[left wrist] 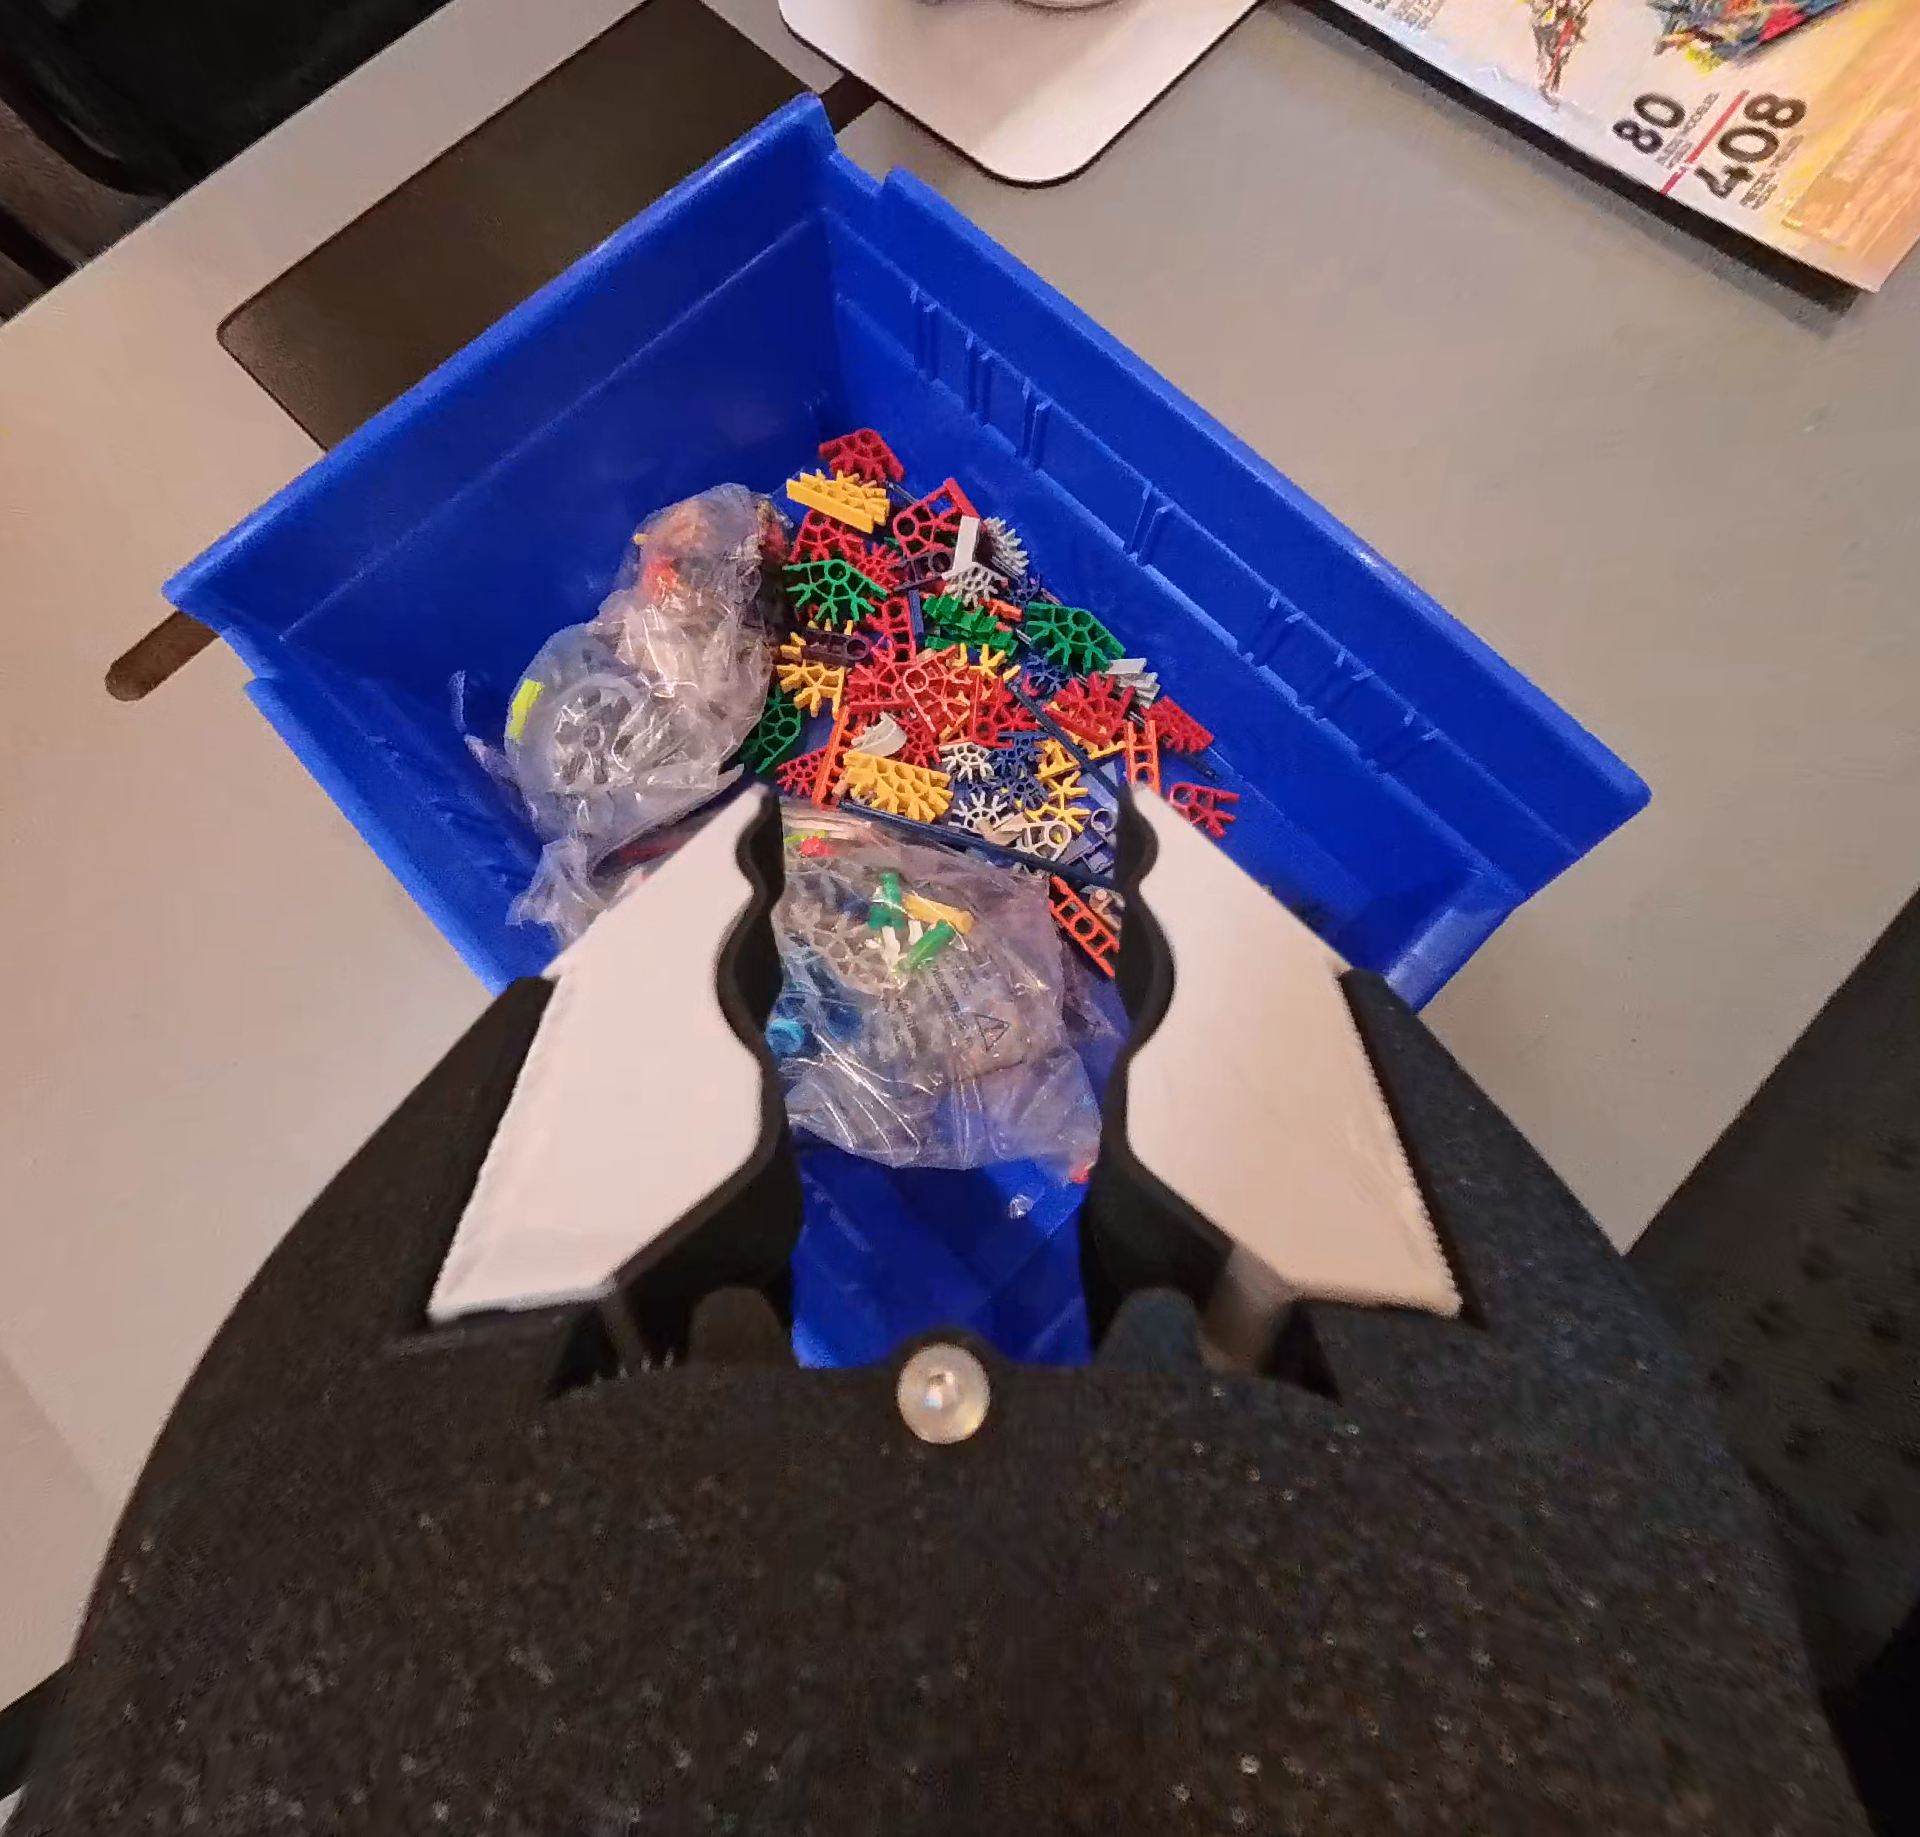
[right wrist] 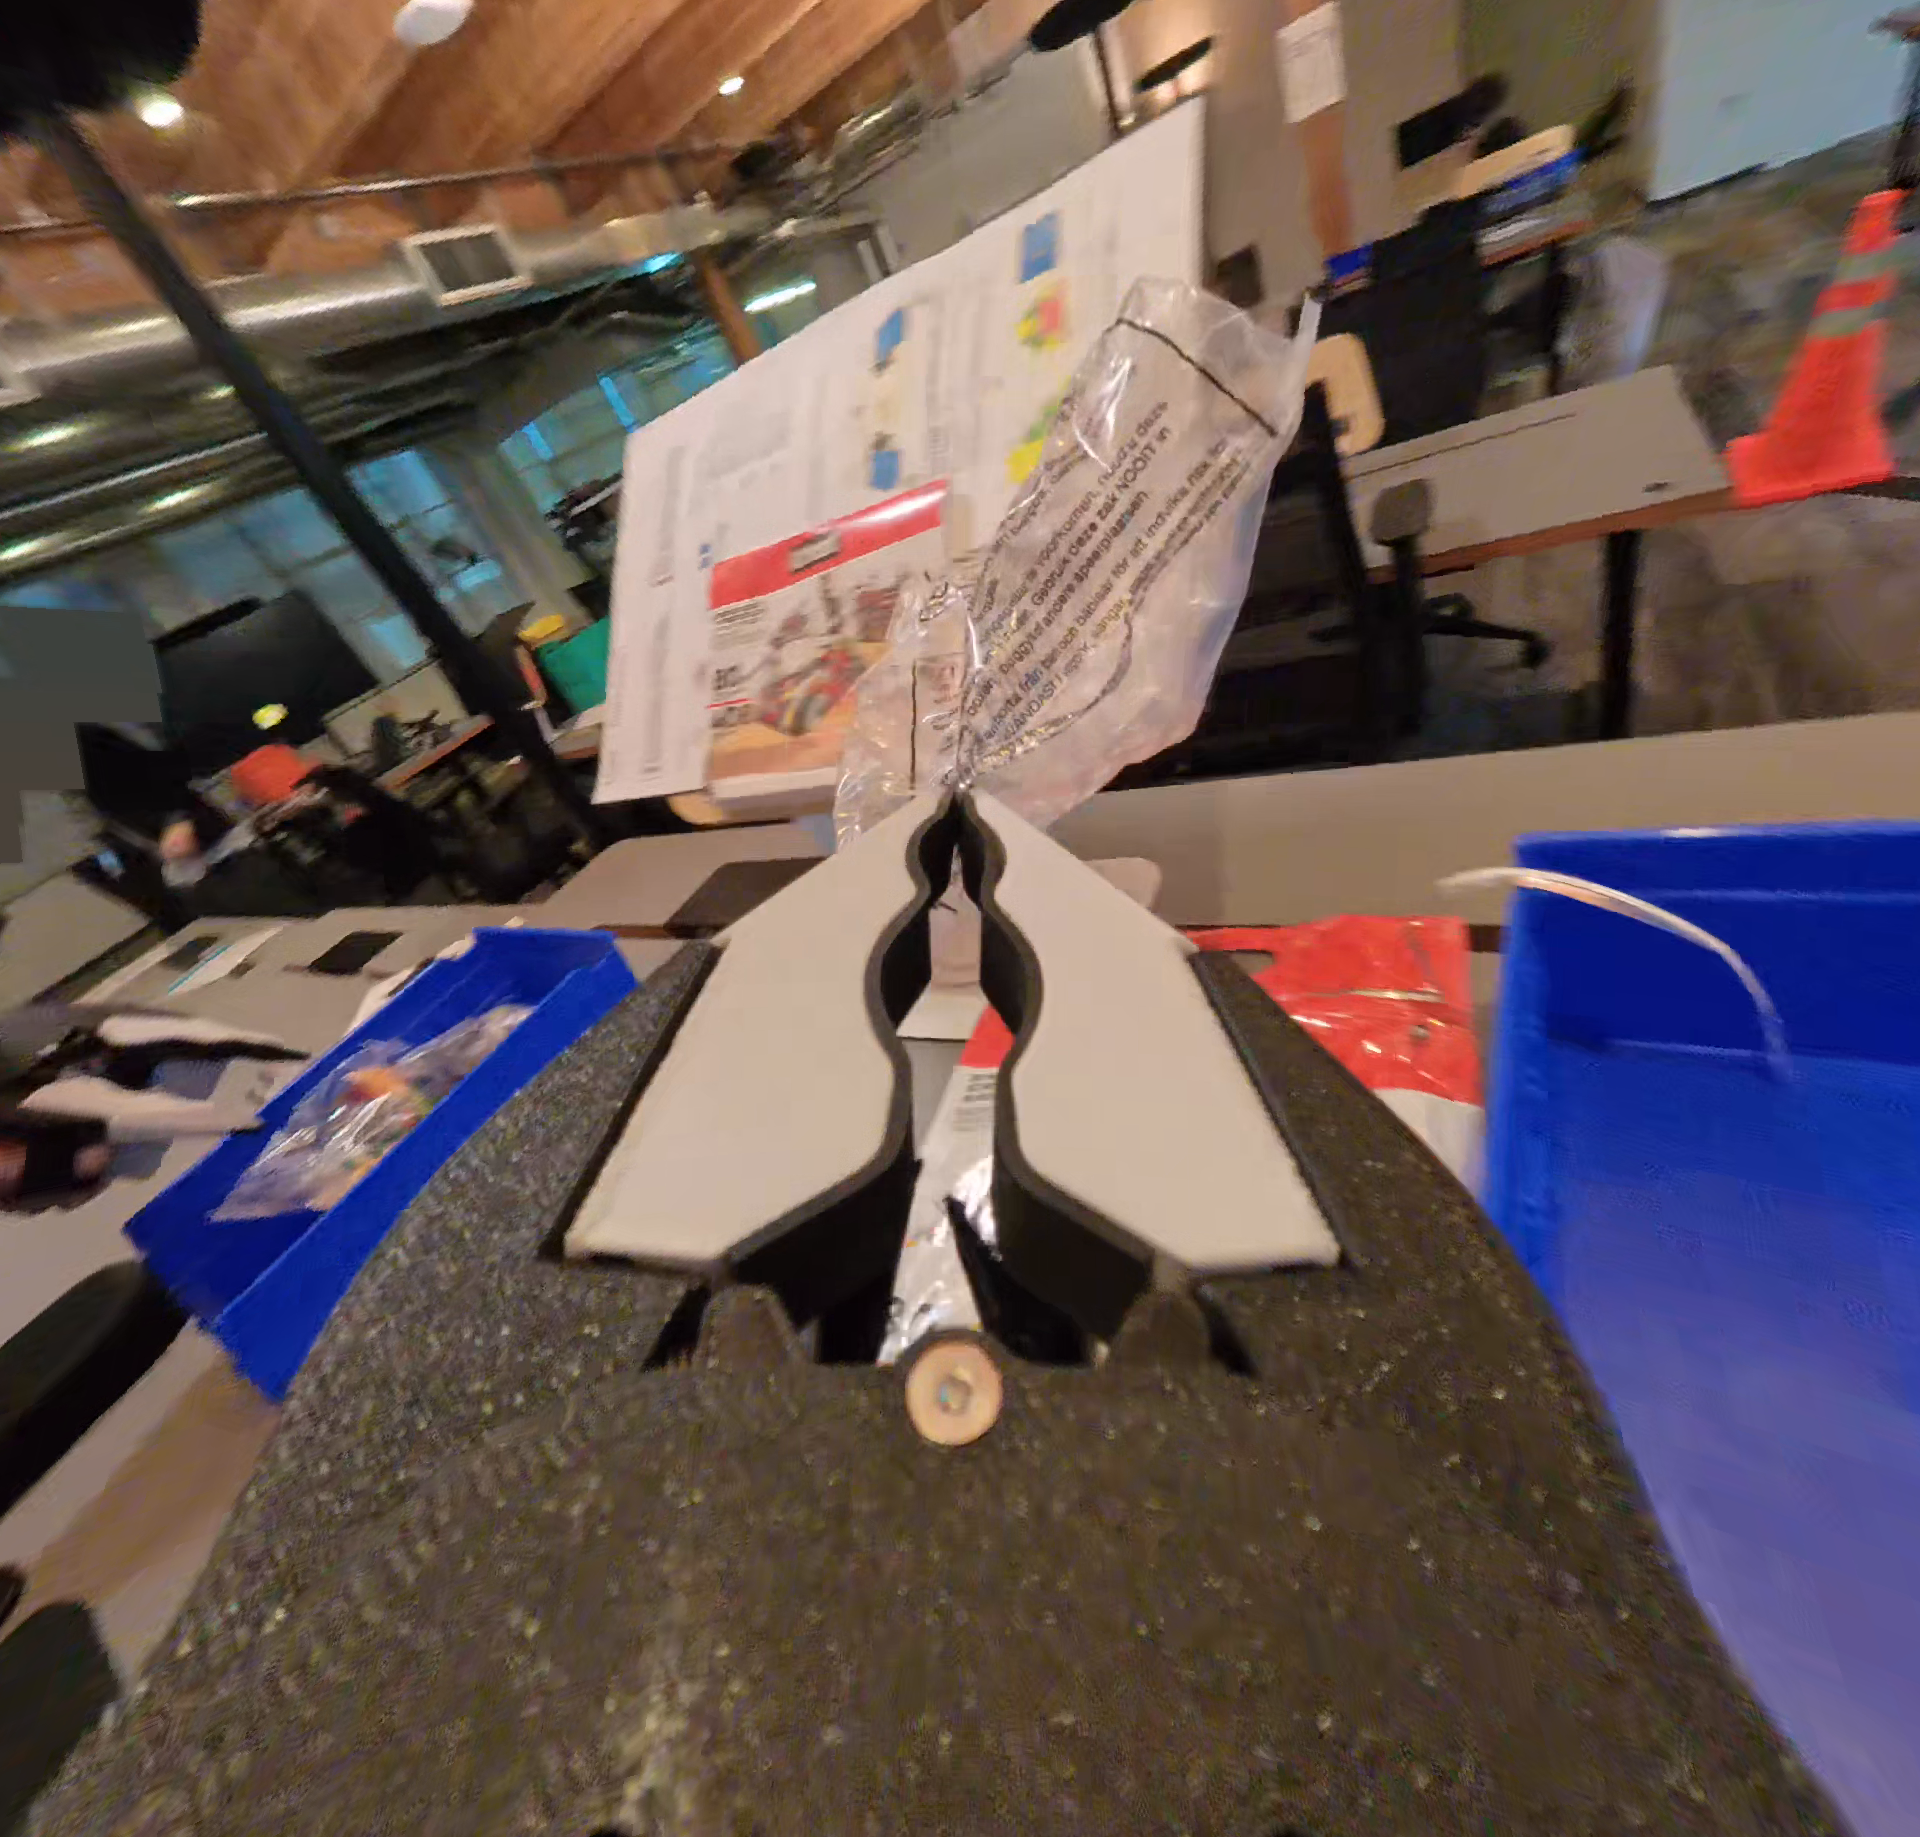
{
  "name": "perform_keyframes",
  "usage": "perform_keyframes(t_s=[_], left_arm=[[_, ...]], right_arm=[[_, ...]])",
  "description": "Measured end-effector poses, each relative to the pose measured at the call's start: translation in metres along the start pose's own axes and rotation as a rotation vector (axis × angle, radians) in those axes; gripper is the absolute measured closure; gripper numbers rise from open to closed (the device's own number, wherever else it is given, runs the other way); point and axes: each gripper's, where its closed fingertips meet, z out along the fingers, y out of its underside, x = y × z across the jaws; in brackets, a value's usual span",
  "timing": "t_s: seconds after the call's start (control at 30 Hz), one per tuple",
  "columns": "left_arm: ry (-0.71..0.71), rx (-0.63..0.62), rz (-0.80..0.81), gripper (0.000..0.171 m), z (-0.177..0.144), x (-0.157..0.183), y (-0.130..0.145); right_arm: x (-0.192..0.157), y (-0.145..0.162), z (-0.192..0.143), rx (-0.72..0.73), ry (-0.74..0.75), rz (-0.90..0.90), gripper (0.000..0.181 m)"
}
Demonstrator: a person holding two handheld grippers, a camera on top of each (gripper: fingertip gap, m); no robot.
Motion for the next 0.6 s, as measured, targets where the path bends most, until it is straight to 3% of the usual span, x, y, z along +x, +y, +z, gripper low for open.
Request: perform_keyframes(t_s=[0.1,0.2,0.27,0.37,0.5,0.6], left_arm=[[-0.006,-0.019,0.009,0.111,0.002,0.001,0.002],[-0.005,-0.029,0.011,0.110,0.004,0.003,0.004],[-0.015,-0.044,0.014,0.109,0.003,0.002,0.006],[-0.019,-0.067,0.017,0.107,0.001,0.002,0.012],[-0.028,-0.104,0.042,0.106,-0.006,0.005,0.021],[-0.040,-0.143,0.071,0.106,-0.011,0.006,0.031]], right_arm=[[0.067,0.007,-0.032,-0.002,0.180,0.095,0.181],[0.120,0.041,-0.056,-0.089,0.330,0.204,0.179],[0.142,0.070,-0.068,-0.189,0.416,0.246,0.132],[0.144,0.082,-0.080,-0.239,0.477,0.187,0.105],[0.125,0.064,-0.086,-0.228,0.563,-0.004,0.102],[0.088,0.045,-0.071,-0.197,0.523,-0.169,0.104]])
